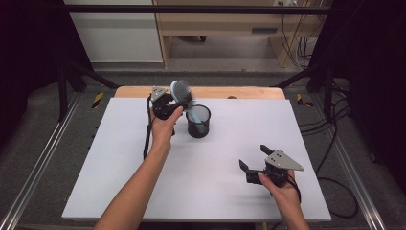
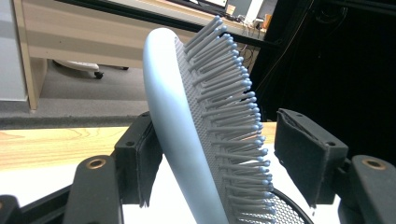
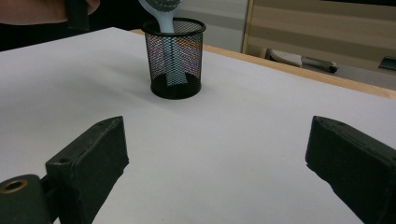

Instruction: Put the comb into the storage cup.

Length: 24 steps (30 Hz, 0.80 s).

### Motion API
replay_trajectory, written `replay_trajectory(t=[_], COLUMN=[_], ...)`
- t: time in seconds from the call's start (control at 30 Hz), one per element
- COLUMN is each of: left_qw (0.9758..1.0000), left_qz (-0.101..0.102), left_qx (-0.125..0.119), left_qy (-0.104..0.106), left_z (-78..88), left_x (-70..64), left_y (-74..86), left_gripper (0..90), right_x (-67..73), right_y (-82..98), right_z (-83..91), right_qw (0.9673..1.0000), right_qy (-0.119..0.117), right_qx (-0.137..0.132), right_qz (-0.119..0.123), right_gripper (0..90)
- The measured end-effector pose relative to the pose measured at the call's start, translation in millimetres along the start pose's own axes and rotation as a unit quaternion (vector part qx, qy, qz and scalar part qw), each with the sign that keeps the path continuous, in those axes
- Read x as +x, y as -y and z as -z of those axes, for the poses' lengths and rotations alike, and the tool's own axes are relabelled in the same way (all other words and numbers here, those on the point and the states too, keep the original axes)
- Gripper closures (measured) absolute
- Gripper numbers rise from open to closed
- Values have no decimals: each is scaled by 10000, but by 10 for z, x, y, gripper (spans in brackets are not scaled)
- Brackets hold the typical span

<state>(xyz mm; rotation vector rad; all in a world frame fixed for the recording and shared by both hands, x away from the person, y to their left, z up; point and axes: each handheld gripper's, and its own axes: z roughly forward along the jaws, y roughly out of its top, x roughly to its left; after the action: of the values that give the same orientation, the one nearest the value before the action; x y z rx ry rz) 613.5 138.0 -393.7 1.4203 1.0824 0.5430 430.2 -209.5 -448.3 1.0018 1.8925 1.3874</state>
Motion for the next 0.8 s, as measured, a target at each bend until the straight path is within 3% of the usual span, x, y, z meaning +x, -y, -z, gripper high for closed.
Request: replay_trajectory(t=[0.2,0.43,0.8], left_qw=[10000,9995,9995], left_qz=[-54,-310,-287], left_qx=[15,65,89], left_qy=[-9,-75,-92], left_z=[10,12,13], left_x=[1,-34,-43], left_y=[2,5,10], left_gripper=[314,251,137], right_x=[1,-5,-3], right_y=[0,1,2], right_z=[-2,-1,-5], right_qw=[10000,10000,10000], right_qy=[6,11,21], right_qx=[1,3,5], right_qz=[-2,-9,-7], right_gripper=[59,58,56])
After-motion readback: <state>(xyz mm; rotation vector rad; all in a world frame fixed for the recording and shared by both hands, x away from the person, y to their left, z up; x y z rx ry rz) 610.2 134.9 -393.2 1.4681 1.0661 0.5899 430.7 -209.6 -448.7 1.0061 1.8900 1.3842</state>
